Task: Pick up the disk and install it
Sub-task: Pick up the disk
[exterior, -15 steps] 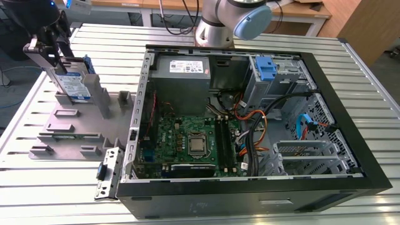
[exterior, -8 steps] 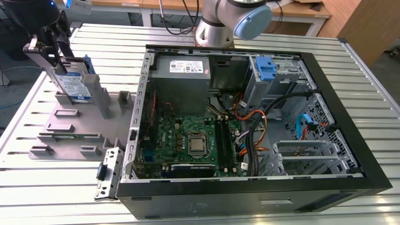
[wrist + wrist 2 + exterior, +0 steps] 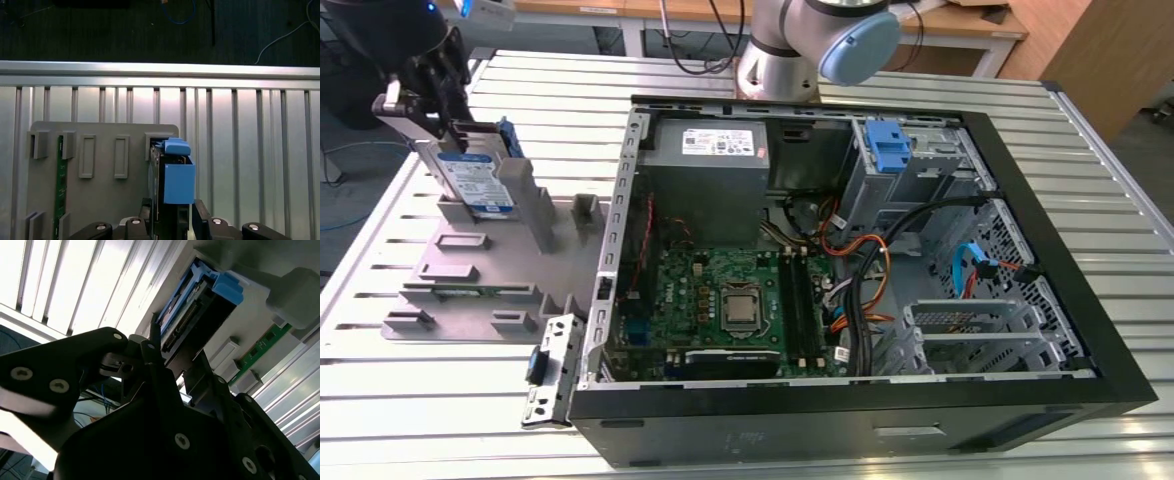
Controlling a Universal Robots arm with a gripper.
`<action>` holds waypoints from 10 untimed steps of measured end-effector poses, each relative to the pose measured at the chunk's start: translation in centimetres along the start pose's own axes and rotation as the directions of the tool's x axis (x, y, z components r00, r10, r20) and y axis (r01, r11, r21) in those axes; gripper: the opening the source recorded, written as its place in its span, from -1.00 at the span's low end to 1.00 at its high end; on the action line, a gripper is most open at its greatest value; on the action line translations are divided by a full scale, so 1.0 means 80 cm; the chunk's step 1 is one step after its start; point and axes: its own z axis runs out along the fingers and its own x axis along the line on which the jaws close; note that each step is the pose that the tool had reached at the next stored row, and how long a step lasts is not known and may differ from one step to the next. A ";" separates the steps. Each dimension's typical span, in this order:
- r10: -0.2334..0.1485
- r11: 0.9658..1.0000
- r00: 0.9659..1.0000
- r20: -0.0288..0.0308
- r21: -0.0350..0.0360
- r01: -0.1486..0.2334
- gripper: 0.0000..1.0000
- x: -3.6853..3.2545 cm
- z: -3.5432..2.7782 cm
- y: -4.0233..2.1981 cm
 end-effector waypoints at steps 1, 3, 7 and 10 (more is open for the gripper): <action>0.000 1.000 1.000 0.000 0.000 0.000 -0.11 0.0011 0.0001 -0.0002; 0.000 1.000 1.000 0.000 0.000 0.000 -0.11 0.0015 0.0001 -0.0002; 0.000 1.000 1.000 0.000 0.000 0.000 -0.11 0.0017 0.0004 -0.0019; 0.000 1.000 1.000 0.000 0.000 0.000 -0.11 0.0016 0.0004 -0.0019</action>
